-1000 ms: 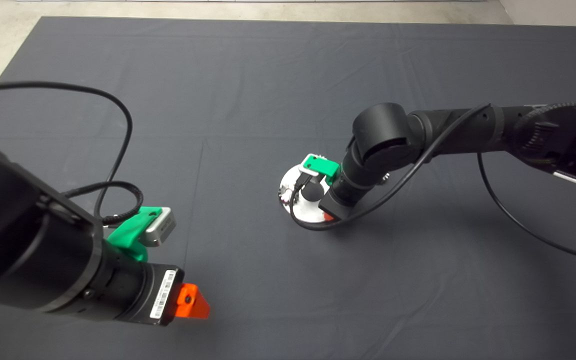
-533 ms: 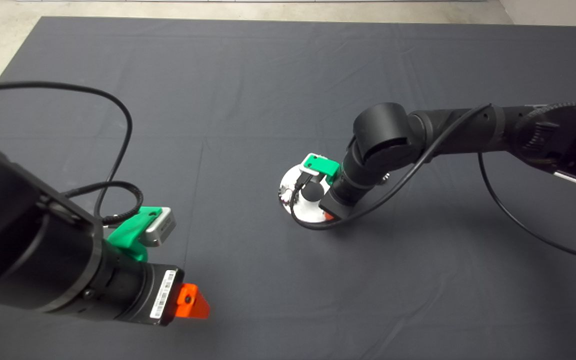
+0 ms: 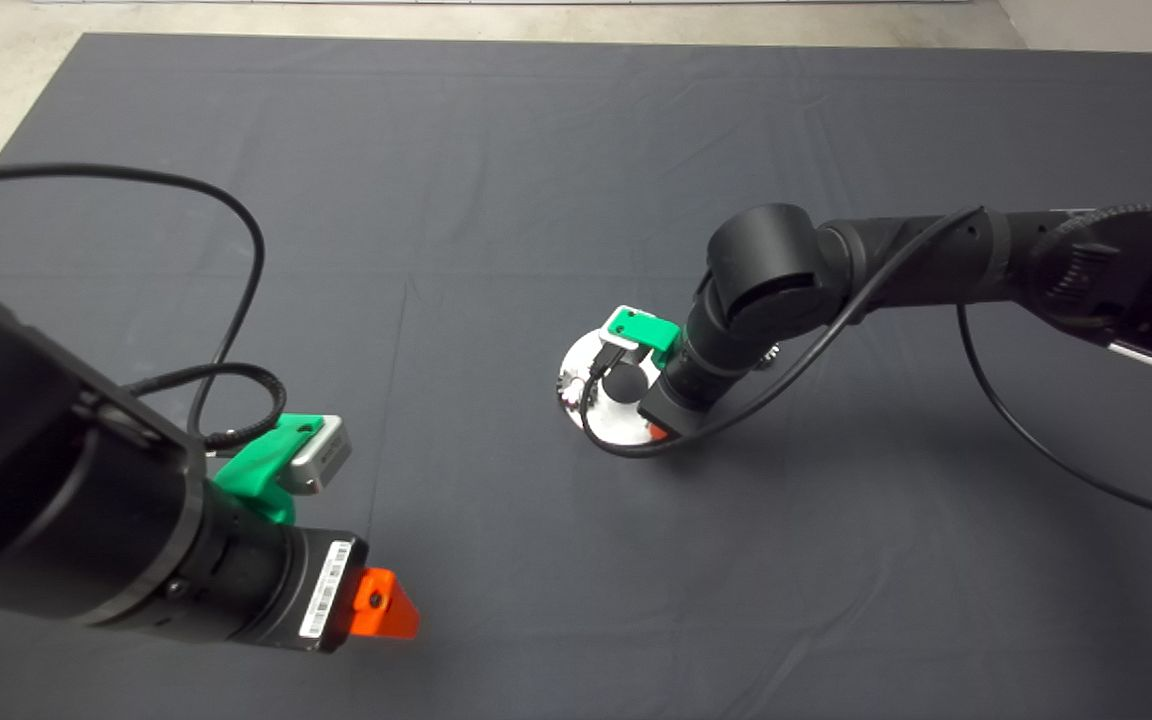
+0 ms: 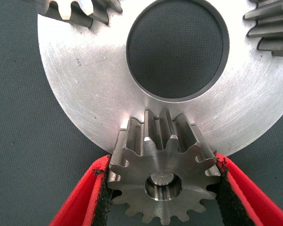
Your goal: Remove an incorrectly installed larger gear and replace it with the correct smaller gear
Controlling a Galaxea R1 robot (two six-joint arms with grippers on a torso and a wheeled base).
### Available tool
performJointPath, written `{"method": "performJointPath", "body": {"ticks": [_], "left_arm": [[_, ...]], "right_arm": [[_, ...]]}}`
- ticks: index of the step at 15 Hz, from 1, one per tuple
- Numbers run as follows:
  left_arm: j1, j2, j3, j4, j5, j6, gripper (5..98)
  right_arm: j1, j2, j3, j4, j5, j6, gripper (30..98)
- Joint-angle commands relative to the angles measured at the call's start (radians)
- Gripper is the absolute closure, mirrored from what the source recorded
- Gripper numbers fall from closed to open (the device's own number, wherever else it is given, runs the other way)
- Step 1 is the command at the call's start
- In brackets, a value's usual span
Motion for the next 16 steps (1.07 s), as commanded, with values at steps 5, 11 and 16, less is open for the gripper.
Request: {"method": "performJointPath", "body": {"ticks": [5,11,16], "left_arm": [[-0.008,0.000,0.016,-0.022,-0.001,-0.001,5.9],[-0.008,0.000,0.016,-0.022,-0.001,-0.002,5.9],[-0.008,0.000,0.016,-0.022,-0.001,-0.002,5.9]], "right_arm": [[0.027,0.000,-0.005,-0.024,-0.106,0.007,78.9],[0.092,-0.005,-0.007,-0.024,-0.101,0.024,78.9],[0.144,0.006,-0.004,-0.024,-0.098,0.052,79.0]]}}
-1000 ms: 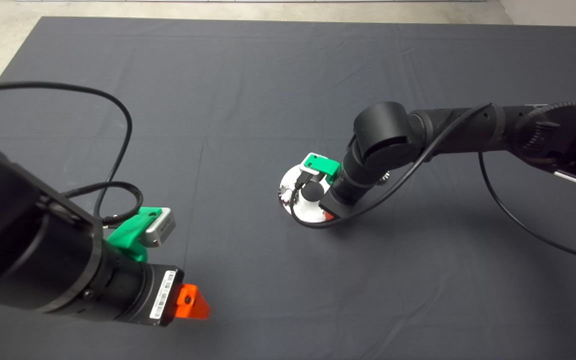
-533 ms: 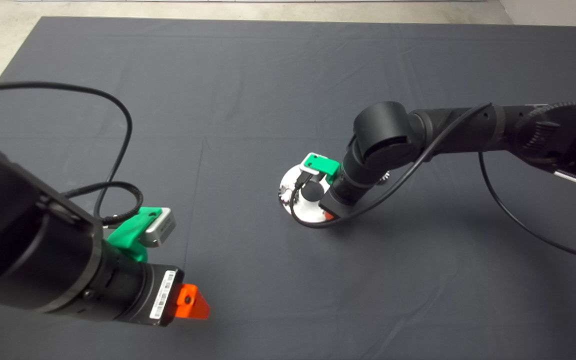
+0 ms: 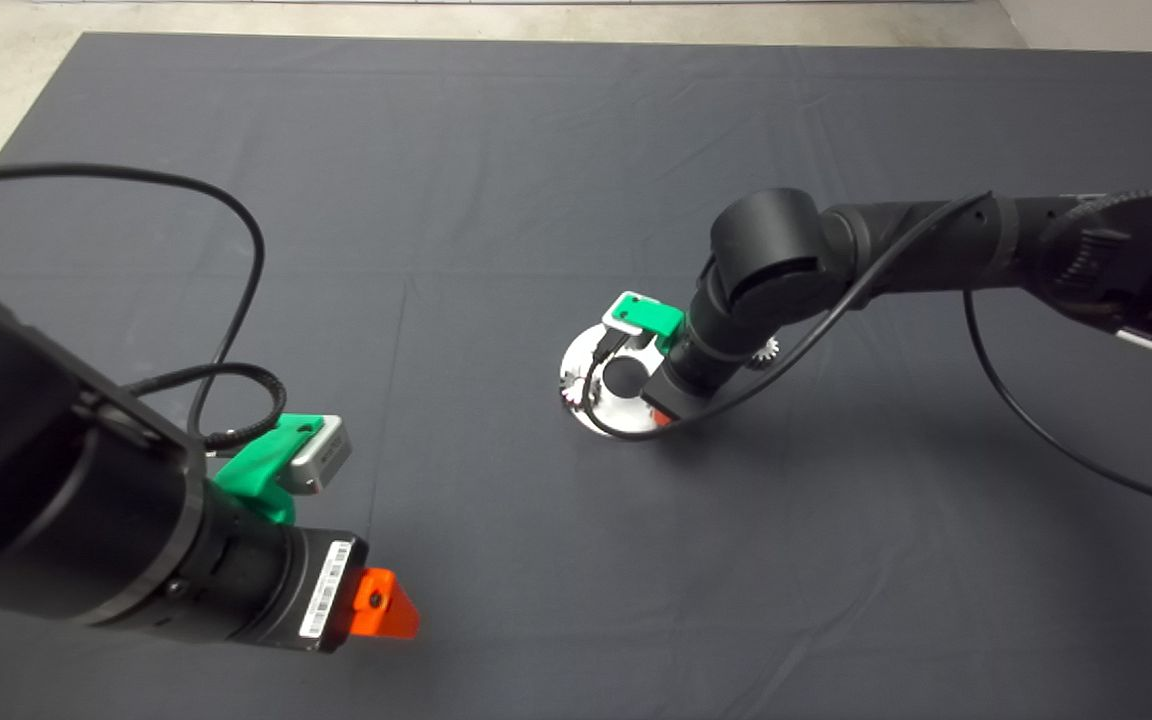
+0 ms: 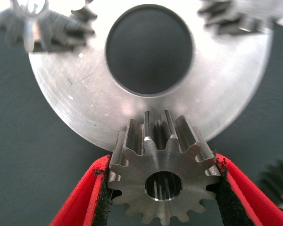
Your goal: Remove an incorrectly installed larger gear and replace it with the correct smaller gear
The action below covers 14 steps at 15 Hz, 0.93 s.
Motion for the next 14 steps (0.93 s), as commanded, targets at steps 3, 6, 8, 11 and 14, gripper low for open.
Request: {"method": "performJointPath", "body": {"ticks": [3,6,8,11,14], "left_arm": [[-0.008,0.000,0.016,-0.022,-0.001,-0.002,5.9],[-0.008,0.000,0.016,-0.022,-0.001,-0.002,5.9],[-0.008,0.000,0.016,-0.023,-0.001,-0.002,5.9],[-0.008,0.000,0.016,-0.022,-0.001,-0.002,5.9],[-0.008,0.000,0.016,-0.022,-0.002,-0.002,5.9]], "right_arm": [[0.128,0.005,0.025,-0.020,-0.090,0.033,79.0],[0.149,-0.036,0.062,0.030,-0.093,0.033,79.0],[0.153,-0.081,0.090,0.078,-0.093,0.041,79.0],[0.167,-0.176,0.174,0.174,-0.093,0.044,79.0],[0.166,-0.256,0.274,0.194,-0.095,0.082,79.0]]}}
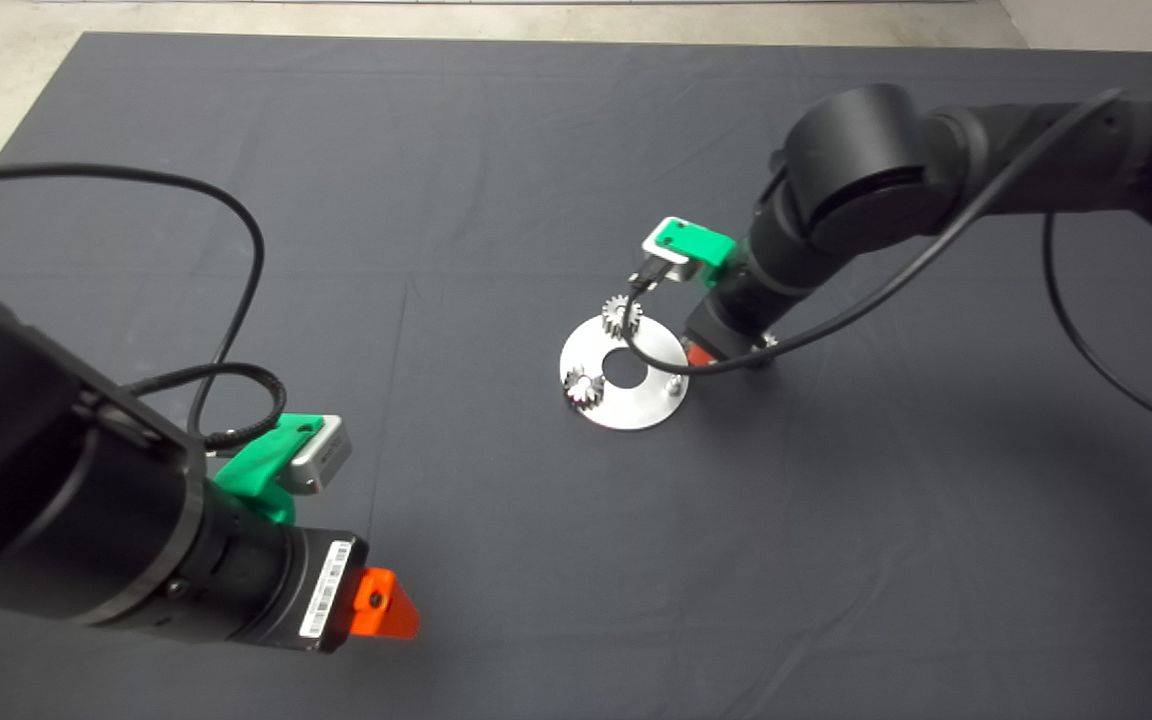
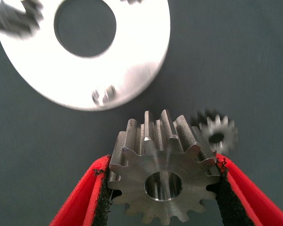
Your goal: Remove an incorrectly installed larger gear and replace it with the correct smaller gear
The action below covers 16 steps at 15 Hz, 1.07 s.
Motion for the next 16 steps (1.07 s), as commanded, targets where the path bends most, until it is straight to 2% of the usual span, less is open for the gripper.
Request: {"method": "performJointPath", "body": {"ticks": [1,8,16], "left_arm": [[-0.008,0.000,0.016,-0.022,-0.002,-0.002,5.9],[-0.008,0.002,0.016,-0.023,-0.002,0.000,5.9],[-0.008,0.002,0.016,-0.023,-0.001,0.000,5.9]], "right_arm": [[0.045,-0.117,0.163,0.104,-0.098,0.047,79.1],[0.017,-0.226,0.251,0.120,-0.098,0.060,79.0],[-0.075,-0.235,0.253,0.111,-0.109,0.049,79.1]]}}
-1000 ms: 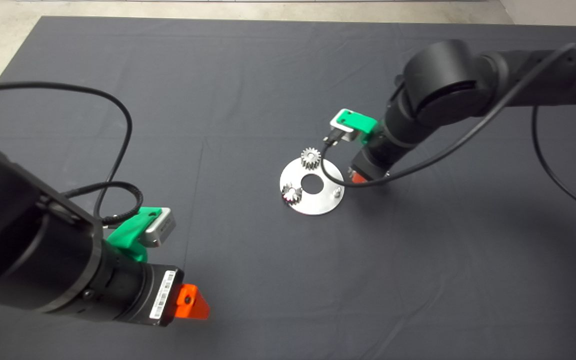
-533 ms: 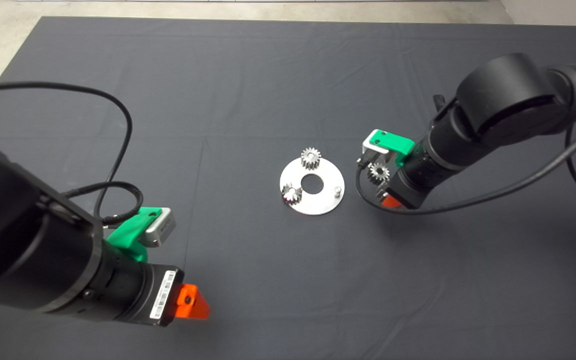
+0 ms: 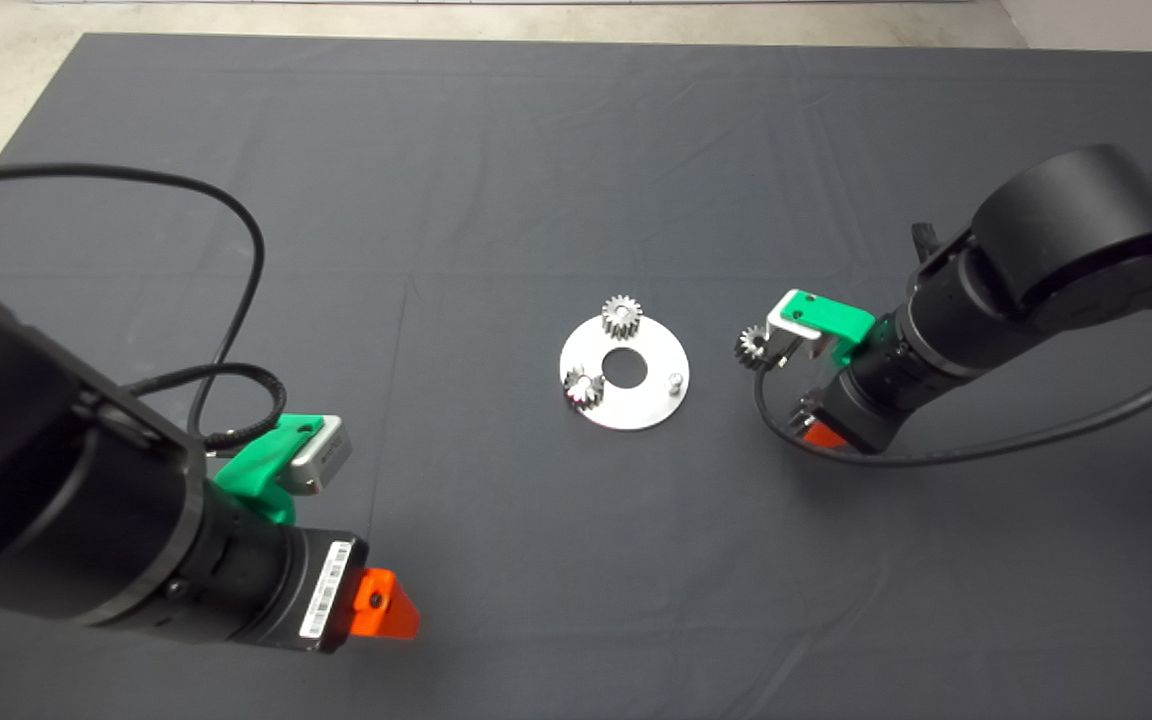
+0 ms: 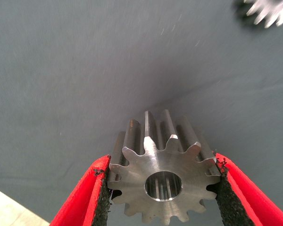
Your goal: Remove an incorrectly installed larger gear and replace it with the correct smaller gear
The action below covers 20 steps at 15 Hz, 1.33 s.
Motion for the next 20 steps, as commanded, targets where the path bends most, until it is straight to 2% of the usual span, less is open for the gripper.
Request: {"method": "performJointPath", "body": {"ticks": [1,8,16,20], "left_arm": [[-0.008,0.002,0.016,-0.022,0.000,0.000,5.9],[-0.008,0.002,0.016,-0.022,-0.001,0.000,5.9],[-0.008,0.001,0.016,-0.022,0.000,-0.002,5.9],[-0.008,0.000,0.016,-0.022,0.000,-0.003,5.9]], "right_arm": [[-0.028,-0.022,0.012,0.022,-0.111,-0.006,79.1],[-0.059,-0.038,-0.045,-0.075,-0.111,-0.060,79.1],[-0.097,-0.038,-0.135,-0.161,-0.111,-0.149,79.1],[-0.103,-0.038,-0.143,-0.191,-0.111,-0.159,79.1]]}}
